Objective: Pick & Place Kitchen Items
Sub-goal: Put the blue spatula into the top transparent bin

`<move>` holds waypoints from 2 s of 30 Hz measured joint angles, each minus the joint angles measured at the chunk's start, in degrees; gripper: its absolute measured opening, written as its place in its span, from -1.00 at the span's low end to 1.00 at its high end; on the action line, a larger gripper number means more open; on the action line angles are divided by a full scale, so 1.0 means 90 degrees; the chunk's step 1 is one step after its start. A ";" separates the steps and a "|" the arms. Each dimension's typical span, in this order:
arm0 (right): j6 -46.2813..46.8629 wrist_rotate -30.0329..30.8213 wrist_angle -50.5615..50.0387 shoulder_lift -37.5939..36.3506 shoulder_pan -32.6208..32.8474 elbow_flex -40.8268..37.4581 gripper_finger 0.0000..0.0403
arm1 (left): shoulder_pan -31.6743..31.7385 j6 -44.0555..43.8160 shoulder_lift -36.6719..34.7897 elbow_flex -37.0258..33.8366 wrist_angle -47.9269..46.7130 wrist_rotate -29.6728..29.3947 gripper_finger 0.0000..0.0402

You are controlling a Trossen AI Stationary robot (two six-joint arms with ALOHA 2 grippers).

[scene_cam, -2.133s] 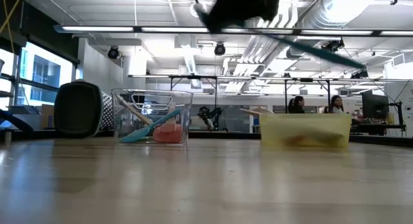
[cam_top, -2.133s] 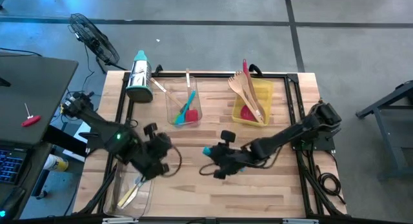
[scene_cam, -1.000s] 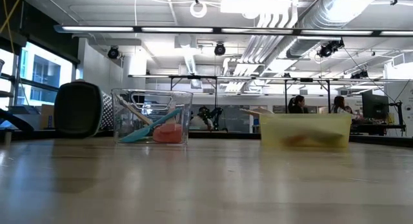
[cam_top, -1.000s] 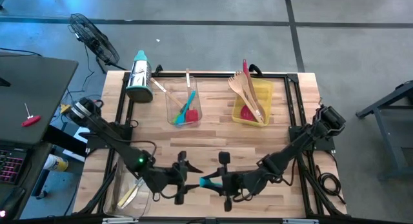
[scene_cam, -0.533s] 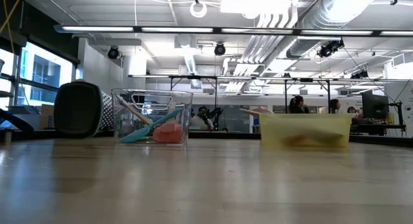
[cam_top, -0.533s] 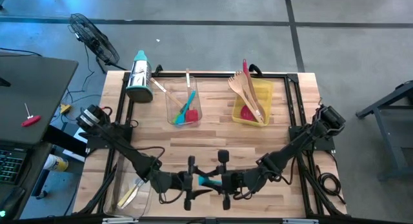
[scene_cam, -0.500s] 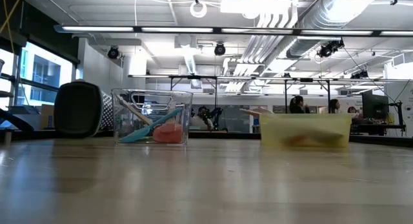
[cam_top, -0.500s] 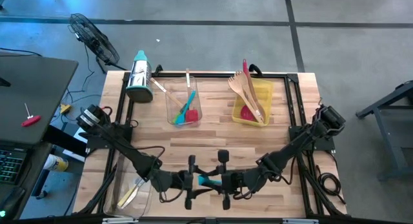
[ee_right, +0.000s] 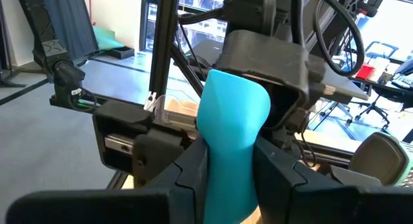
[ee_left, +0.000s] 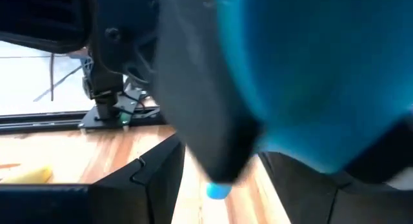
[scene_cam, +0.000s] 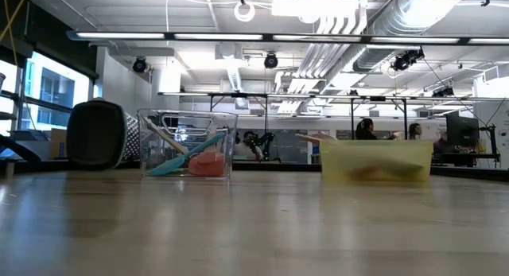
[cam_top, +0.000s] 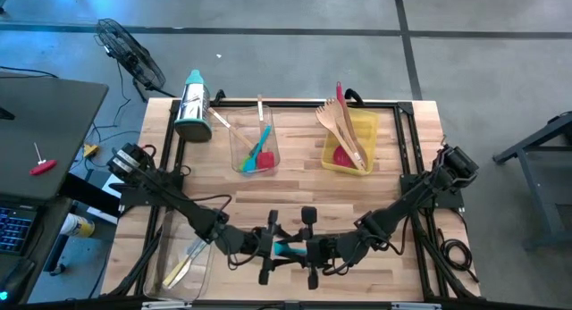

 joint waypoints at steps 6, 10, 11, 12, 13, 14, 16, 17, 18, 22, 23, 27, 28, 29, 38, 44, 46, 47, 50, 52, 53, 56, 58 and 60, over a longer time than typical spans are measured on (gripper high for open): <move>-0.0005 -0.0002 -0.0003 0.0000 0.0000 0.0000 -0.59 | 0.0003 -0.0013 0.0000 0.0000 0.0093 0.0002 -0.03; -0.0005 0.0006 -0.0003 0.0000 0.0000 0.0000 -0.59 | 0.0007 -0.0008 0.0000 0.0000 0.0110 -0.0002 -0.32; -0.0005 0.0007 -0.0003 0.0000 0.0000 0.0000 -0.59 | 0.0006 -0.0008 0.0000 0.0000 0.0112 -0.0002 -0.40; -0.0005 0.0006 -0.0003 0.0000 -0.0003 0.0000 -0.59 | 0.0003 -0.0004 0.0000 0.0000 0.0103 -0.0002 -0.49; -0.0003 0.0015 -0.0006 0.0000 -0.0005 0.0000 -0.59 | 0.0002 0.0004 0.0000 0.0000 0.0096 -0.0002 -0.58; 0.0013 0.0032 -0.0004 0.0000 -0.0005 0.0000 -0.59 | 0.0002 0.0051 0.0000 0.0000 0.0086 -0.0008 -0.67; 0.0021 0.0019 0.0002 0.0000 -0.0004 0.0000 -0.59 | 0.0002 0.0082 0.0000 0.0000 0.0084 -0.0017 -0.85; 0.0029 0.0021 0.0001 0.0000 -0.0001 0.0000 -0.59 | 0.0002 0.0074 0.0000 0.0000 0.0087 -0.0010 -0.88; 0.0044 -0.0007 -0.0002 0.0000 -0.0002 0.0000 -0.59 | 0.0002 0.0072 0.0000 0.0000 0.0083 -0.0010 -0.88; 0.0219 -0.0042 -0.0045 0.0000 -0.0005 0.0000 -0.55 | 0.0000 0.0014 0.0000 0.0000 0.0037 -0.0086 -0.88; 0.0275 -0.0015 -0.0069 0.0000 -0.0005 0.0000 -0.45 | 0.0000 0.0001 0.0000 0.0000 0.0012 -0.0107 -0.88; 0.0323 0.0220 -0.0086 0.0000 0.0028 0.0000 0.15 | 0.0000 -0.0006 -0.0002 0.0000 -0.0088 -0.0159 -0.88; 0.0324 0.0411 -0.0100 0.0000 0.0063 0.0000 0.30 | 0.0006 -0.0006 -0.0002 0.0000 -0.0117 -0.0183 -0.88; 0.0325 0.0642 -0.0125 0.0000 0.0097 0.0000 0.44 | 0.0010 -0.0010 -0.0002 0.0000 -0.0136 -0.0197 -0.88; 0.0126 0.2398 -0.0842 0.0000 0.0611 -0.0002 0.88 | -0.0011 -0.0425 -0.0224 0.0072 -0.1196 -0.0900 -0.89; 0.0116 0.3771 -0.1169 0.0000 0.1026 -0.0002 0.75 | -0.0012 -0.0674 -0.0350 0.0528 -0.2841 -0.1334 -0.95; 0.0383 0.3858 -0.1377 0.0000 0.1139 -0.0002 0.73 | -0.0012 -0.0665 -0.0352 0.0885 -0.3776 -0.1595 -0.95; 0.0570 0.3843 -0.1483 0.0000 0.1183 -0.0002 0.73 | -0.0012 -0.0642 -0.0350 0.1103 -0.4373 -0.1773 -0.95; 0.1205 0.3826 -0.1851 0.0000 0.1306 -0.0002 0.71 | -0.0011 -0.0841 -0.0350 0.1859 -0.6211 -0.2259 -0.95; 0.1663 0.3827 -0.2078 0.0000 0.1369 -0.0002 0.71 | -0.0002 -0.1040 -0.0352 0.2319 -0.7375 -0.2622 -0.95; 0.1878 0.3830 -0.2196 0.0000 0.1397 -0.0002 0.71 | -0.0002 -0.1115 -0.0350 0.2534 -0.7975 -0.2825 -0.95; 0.2622 0.3786 -0.2529 0.0000 0.1469 -0.0002 0.71 | -0.0002 -0.1278 -0.0349 0.3189 -0.9732 -0.3436 -0.95; 0.3096 0.3608 -0.2746 0.0000 0.1485 -0.0002 0.72 | 0.0001 -0.1320 -0.0352 0.3531 -1.0780 -0.3797 -0.95; 0.3572 0.3382 -0.2910 0.0000 0.1505 -0.0002 0.72 | 0.0057 -0.1229 -0.0352 0.3739 -1.1536 -0.4012 -0.95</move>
